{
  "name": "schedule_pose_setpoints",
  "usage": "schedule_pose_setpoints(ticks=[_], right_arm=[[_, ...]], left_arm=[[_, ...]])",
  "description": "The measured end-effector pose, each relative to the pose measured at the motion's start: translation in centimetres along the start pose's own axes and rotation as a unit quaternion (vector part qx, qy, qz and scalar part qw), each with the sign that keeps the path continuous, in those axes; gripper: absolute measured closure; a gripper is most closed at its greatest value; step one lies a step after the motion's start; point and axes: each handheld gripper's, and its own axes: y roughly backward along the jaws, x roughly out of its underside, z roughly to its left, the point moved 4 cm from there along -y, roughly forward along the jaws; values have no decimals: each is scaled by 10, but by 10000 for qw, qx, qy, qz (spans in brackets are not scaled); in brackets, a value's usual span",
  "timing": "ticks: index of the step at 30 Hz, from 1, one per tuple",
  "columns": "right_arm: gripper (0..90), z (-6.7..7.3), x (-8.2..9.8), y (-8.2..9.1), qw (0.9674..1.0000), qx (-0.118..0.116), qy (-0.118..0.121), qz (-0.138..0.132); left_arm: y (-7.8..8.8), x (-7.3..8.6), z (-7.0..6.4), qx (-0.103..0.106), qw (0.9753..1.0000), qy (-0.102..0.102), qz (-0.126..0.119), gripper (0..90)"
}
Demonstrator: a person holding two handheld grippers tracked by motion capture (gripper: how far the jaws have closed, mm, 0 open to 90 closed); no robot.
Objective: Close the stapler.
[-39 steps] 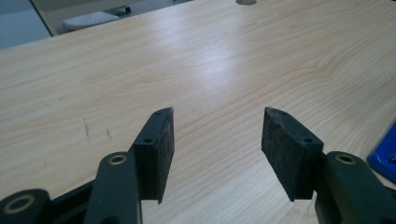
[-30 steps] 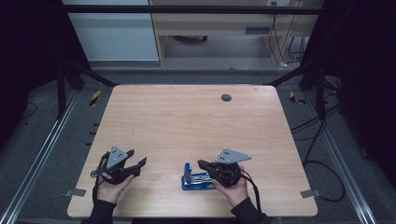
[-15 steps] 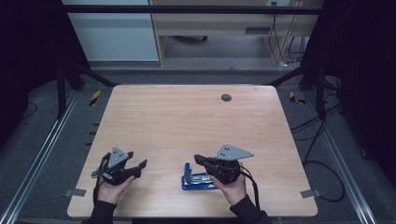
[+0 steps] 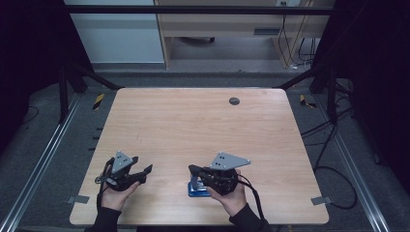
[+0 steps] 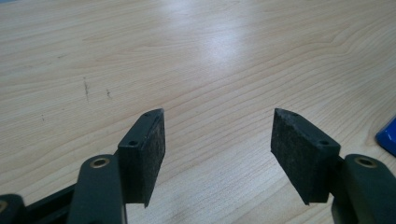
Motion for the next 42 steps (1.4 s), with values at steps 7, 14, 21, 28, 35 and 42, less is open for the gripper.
schedule_pose_setpoints(ticks=[7, 14, 21, 28, 35, 42], right_arm=[[900, -1, 2, 2, 10000, 34, 16, 44], [900, -5, 2, 6, 9999, 132, 50, 79], [900, -13, 5, 15, 9996, 260, 20, 77], [900, -11, 0, 14, 9998, 217, 22, 26], [900, 6, -5, -4, 9996, 62, 238, 166], [900, -3, 5, 2, 9992, 228, 170, 271]], left_arm=[[0, 0, -1, 21, 10000, -25, 15, 353], [2, 0, 0, 13, 10000, -2, -27, 353], [1, 0, 0, 21, 10000, -23, -3, 353], [2, 0, 0, 24, 10000, -24, -9, 354], [2, -1, 0, 13, 10000, -36, -17, 353], [2, -1, -1, 18, 10000, -41, 0, 354]])
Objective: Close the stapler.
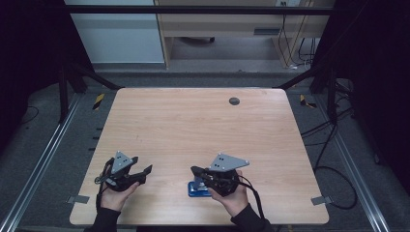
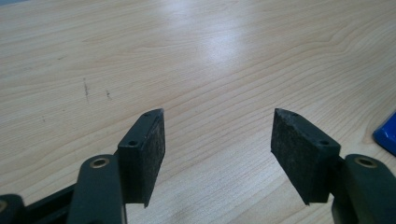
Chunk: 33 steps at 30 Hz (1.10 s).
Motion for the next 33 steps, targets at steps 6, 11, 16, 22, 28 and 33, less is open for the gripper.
schedule_pose_setpoints(ticks=[6, 11, 16, 22, 28, 33], right_arm=[[900, -11, 10, 10, 9999, 108, -105, 42], [900, -19, 20, 17, 9995, 201, -199, 112], [900, -27, 30, 23, 9991, 291, -231, 205], [900, -35, 41, 29, 9982, 388, -290, 343], [900, -41, 52, 33, 9973, 439, -348, 478], [900, -45, 58, 36, 9965, 480, -367, 579]], left_arm=[[0, 0, 0, -1, 10000, 17, -10, 353], [0, 0, 0, -1, 10000, -11, 4, 351], [0, 0, 0, 2, 10000, 18, -15, 350], [1, 0, 0, 1, 10000, 19, -17, 349], [0, 0, 0, 8, 10000, 17, -14, 348], [1, 0, 0, 19, 10000, 23, -18, 348]])
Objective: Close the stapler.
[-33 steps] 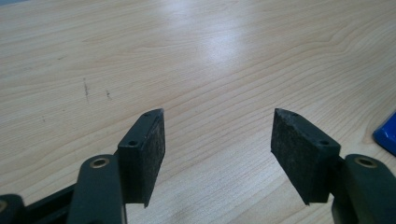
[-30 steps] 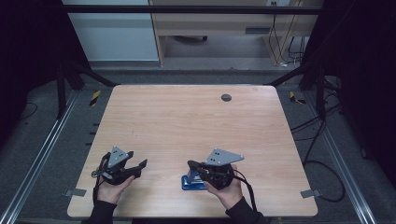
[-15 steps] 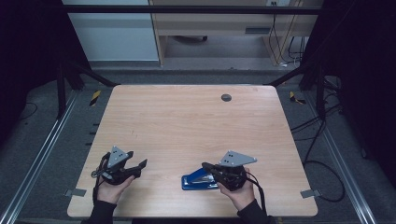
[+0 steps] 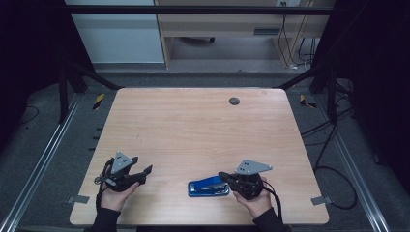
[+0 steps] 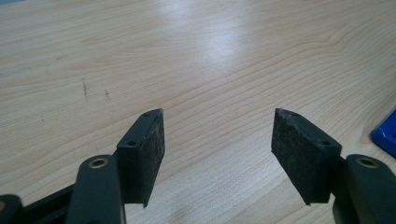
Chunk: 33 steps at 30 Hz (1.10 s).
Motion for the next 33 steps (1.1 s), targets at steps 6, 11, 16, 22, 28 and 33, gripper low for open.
schedule_pose_setpoints(ticks=[6, 11, 16, 22, 28, 33], right_arm=[[900, -5, 7, -2, 9999, 38, -18, 161], [900, -8, 12, -2, 9997, 60, -49, 248], [900, -9, 12, -3, 9996, 78, -128, 229], [900, -8, 13, -3, 9996, 133, -90, 237], [900, -7, 17, -6, 9990, 216, -41, 377], [900, -5, 18, -7, 9991, 241, 6, 346]], left_arm=[[0, 0, -1, 3, 10000, -18, 3, 347], [-1, 0, -1, 5, 10000, -47, 12, 347], [-1, 1, -1, 25, 10000, -42, 41, 347], [-1, 0, -2, 18, 10000, -48, 16, 347], [-1, 0, -2, 25, 10000, -60, 34, 347], [-1, 0, -3, 27, 10000, -68, 34, 346]])
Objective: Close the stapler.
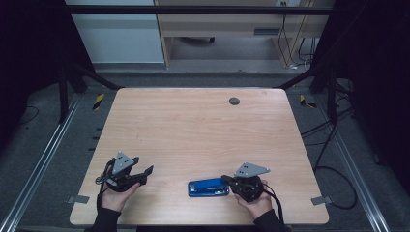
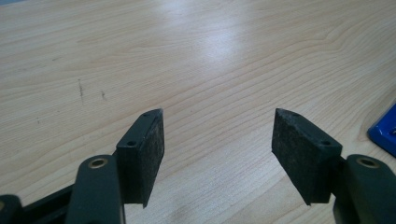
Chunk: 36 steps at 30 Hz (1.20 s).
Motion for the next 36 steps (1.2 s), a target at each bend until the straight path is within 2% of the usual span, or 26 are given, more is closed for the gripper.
schedule_pose_setpoints(ticks=[3, 8, 11, 15, 17, 18, 19, 21, 27, 31, 36], right_arm=[[900, -1, 1, 0, 9999, -21, -107, -41], [900, 0, 3, -2, 9999, 31, -123, 40], [900, -2, 4, -1, 9998, -32, -221, -9], [900, -1, 4, -1, 10000, 8, -71, -34], [900, -1, 2, 0, 9999, -57, -79, -141], [900, 0, -1, 2, 9995, -135, -111, -281], [854, 1, -2, 3, 9995, -123, -82, -270], [840, 1, -3, 3, 9996, -96, -5, -282], [750, 0, -7, 3, 9990, -70, -67, -427], [634, -9, -10, 8, 9979, 176, -167, -602], [517, -31, -5, 13, 9960, 575, -393, -562]], left_arm=[[0, 0, 0, 0, 10000, -8, -4, 346], [0, 0, -2, 7, 10000, -16, -7, 343], [-1, 0, -2, 12, 10000, -28, -3, 342], [-1, 0, -1, 21, 10000, -19, 20, 339], [-2, 1, -1, 36, 10000, -12, 22, 338], [-2, 1, -1, 50, 10000, 2, 22, 336], [-3, 1, -1, 55, 10000, 3, 23, 333], [-4, 1, -2, 53, 10000, 15, 37, 328], [-5, 1, -3, 73, 10000, -32, 31, 317], [-6, 2, -4, 106, 9999, -32, 40, 300], [-8, 4, -5, 122, 9999, -30, 46, 270]])
